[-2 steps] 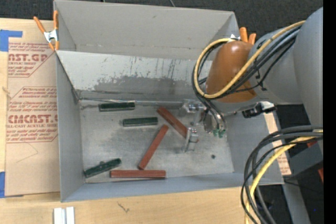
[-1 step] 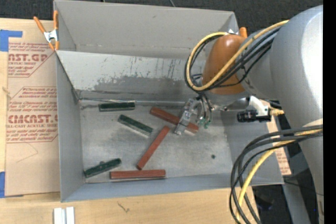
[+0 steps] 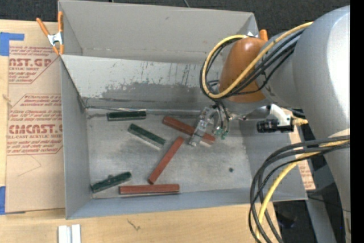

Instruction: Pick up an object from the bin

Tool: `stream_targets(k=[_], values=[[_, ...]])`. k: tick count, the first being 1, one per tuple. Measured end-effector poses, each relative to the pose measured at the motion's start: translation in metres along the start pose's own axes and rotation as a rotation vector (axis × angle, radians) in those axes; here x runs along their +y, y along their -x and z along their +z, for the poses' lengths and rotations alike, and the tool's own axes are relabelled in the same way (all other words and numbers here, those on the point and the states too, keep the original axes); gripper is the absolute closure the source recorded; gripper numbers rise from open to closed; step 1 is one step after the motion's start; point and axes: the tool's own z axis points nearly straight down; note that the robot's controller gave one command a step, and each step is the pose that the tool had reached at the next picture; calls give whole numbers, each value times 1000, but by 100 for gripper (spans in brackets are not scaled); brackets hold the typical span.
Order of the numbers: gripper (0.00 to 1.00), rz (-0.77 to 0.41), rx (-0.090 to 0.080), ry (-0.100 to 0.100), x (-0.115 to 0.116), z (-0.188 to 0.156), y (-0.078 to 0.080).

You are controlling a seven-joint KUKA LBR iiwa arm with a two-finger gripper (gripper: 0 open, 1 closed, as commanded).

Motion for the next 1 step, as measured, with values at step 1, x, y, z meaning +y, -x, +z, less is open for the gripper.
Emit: stream_targets(k=[1], values=[[100,-17,4,-2,8,-213,-25]])
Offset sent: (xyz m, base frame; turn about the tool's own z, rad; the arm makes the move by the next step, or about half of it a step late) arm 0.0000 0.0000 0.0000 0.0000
